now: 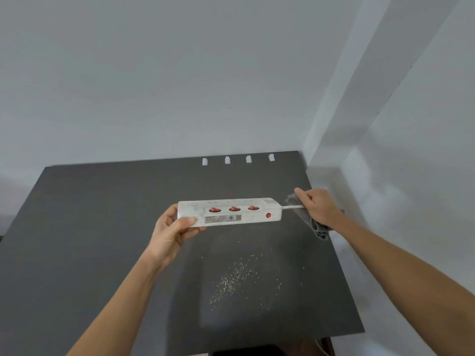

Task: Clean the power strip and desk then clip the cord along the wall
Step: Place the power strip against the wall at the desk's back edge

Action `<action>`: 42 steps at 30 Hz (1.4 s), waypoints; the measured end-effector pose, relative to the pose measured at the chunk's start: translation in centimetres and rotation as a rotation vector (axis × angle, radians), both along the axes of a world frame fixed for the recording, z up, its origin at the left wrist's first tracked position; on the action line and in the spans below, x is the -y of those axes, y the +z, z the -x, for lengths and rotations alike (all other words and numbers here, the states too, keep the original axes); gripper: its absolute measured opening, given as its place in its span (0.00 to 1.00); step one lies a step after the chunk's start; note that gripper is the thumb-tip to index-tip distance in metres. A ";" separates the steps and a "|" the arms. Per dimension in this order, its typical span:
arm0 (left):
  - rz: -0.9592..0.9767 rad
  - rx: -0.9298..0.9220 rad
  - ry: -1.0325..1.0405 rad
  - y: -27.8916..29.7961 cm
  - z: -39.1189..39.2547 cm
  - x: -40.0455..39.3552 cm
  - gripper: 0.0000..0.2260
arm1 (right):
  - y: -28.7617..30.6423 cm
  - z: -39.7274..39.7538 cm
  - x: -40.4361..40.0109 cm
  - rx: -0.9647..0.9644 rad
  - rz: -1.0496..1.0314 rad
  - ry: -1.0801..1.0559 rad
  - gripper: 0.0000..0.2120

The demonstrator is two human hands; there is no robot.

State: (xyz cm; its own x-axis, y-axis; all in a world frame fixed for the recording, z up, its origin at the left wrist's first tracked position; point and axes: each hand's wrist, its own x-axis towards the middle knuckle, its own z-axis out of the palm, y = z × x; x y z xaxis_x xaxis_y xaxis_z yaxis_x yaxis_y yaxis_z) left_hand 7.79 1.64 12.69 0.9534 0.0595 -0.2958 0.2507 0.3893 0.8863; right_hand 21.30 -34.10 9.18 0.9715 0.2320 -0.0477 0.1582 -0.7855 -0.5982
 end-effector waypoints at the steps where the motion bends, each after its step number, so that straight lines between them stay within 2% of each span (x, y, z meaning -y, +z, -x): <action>1: -0.017 -0.001 -0.001 0.0 -0.3 -1.0 0.24 | 0.2 -0.6 1.4 0.011 0.007 -0.058 0.36; 3: -0.054 -0.013 -0.001 -0.1 -0.8 -3.3 0.25 | 0.9 -1.4 4.3 0.011 0.036 -0.183 0.25; 4: -0.075 -0.023 -0.017 -0.2 -1.0 -4.5 0.26 | 1.0 -1.6 5.7 0.015 0.059 -0.242 0.22; 7: -0.180 -0.067 -0.140 -0.3 -2.7 -6.9 0.38 | 1.7 -2.8 7.1 0.011 0.067 -0.393 0.25; 12: -0.595 -0.043 -0.224 -1.3 -9.8 -9.5 0.33 | 1.2 -6.8 3.8 -0.052 -0.054 -0.458 0.30; 14: -0.747 -0.037 -0.248 -2.2 -12.9 -10.2 0.34 | 0.6 -8.3 2.5 -0.048 -0.062 -0.445 0.27; 17: -0.860 -0.024 -0.255 -5.0 -17.0 -10.4 0.33 | -0.7 -10.8 0.9 -0.026 -0.051 -0.409 0.19; 24: -1.022 -0.199 -0.302 -12.6 -22.9 -13.2 0.36 | -5.3 -16.0 -1.5 -0.037 0.025 -0.373 0.14; 31: -1.179 -0.231 -0.356 -15.0 -24.3 -14.4 0.35 | -7.4 -17.5 -1.3 -0.057 0.093 -0.369 0.13; 35: -1.191 -0.219 -0.341 -15.5 -24.7 -14.6 0.37 | -7.7 -17.6 -1.0 -0.009 0.104 -0.443 0.10; 39: -1.149 -0.248 -0.296 -15.6 -23.8 -14.4 0.42 | -4.0 -16.4 -1.6 0.200 0.034 -0.588 0.10; 42: -1.136 -0.298 -0.143 -14.7 -20.7 -12.6 0.35 | -0.4 -14.8 -4.3 0.280 -0.111 -0.605 0.13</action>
